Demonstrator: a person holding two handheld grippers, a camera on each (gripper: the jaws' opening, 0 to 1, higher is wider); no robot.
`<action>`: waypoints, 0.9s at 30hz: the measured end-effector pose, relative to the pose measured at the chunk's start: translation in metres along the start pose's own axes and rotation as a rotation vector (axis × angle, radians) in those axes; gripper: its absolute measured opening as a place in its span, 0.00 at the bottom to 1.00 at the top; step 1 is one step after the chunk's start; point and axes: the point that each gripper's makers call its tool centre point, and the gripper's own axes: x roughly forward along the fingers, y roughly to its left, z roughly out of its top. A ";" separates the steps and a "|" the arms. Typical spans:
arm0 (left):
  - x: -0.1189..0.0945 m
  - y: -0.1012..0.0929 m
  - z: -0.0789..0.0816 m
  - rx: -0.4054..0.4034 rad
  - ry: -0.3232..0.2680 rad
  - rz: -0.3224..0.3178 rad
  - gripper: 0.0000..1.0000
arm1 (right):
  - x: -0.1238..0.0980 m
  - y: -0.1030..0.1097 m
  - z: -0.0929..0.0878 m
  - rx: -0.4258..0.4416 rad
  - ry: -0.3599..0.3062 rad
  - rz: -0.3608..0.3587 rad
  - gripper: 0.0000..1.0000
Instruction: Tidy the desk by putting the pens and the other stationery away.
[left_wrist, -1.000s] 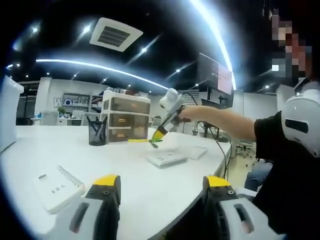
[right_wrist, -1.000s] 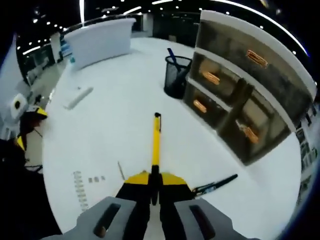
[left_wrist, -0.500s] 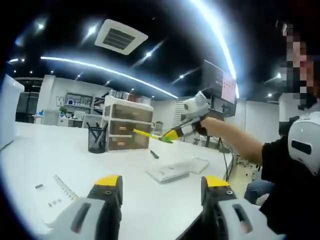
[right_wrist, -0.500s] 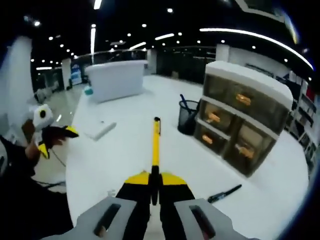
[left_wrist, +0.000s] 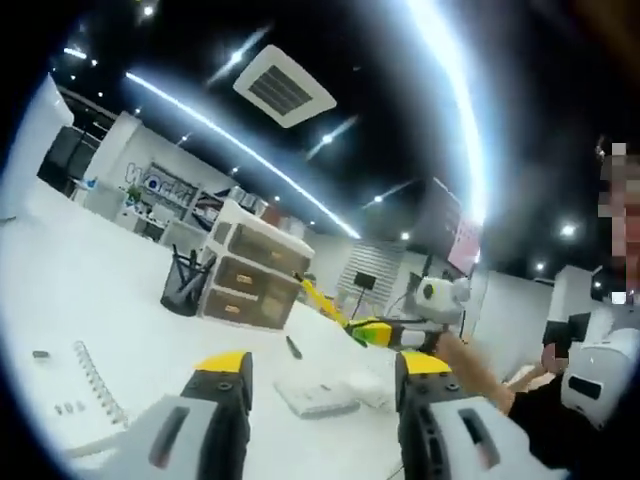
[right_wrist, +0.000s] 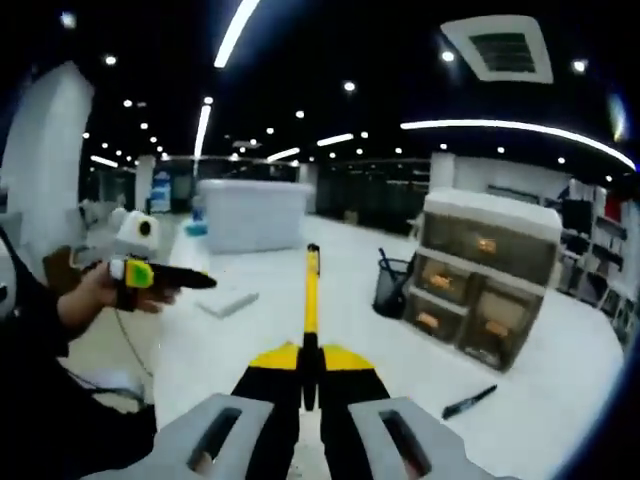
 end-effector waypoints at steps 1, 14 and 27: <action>0.002 -0.001 0.000 -0.006 -0.002 -0.005 0.56 | -0.001 0.002 0.001 0.008 -0.017 0.003 0.03; 0.048 -0.026 -0.006 -0.092 0.005 -0.109 0.46 | -0.012 0.031 0.003 0.074 -0.223 0.023 0.03; 0.071 -0.032 0.005 -0.204 -0.069 -0.150 0.28 | -0.012 0.043 0.000 0.092 -0.331 0.033 0.03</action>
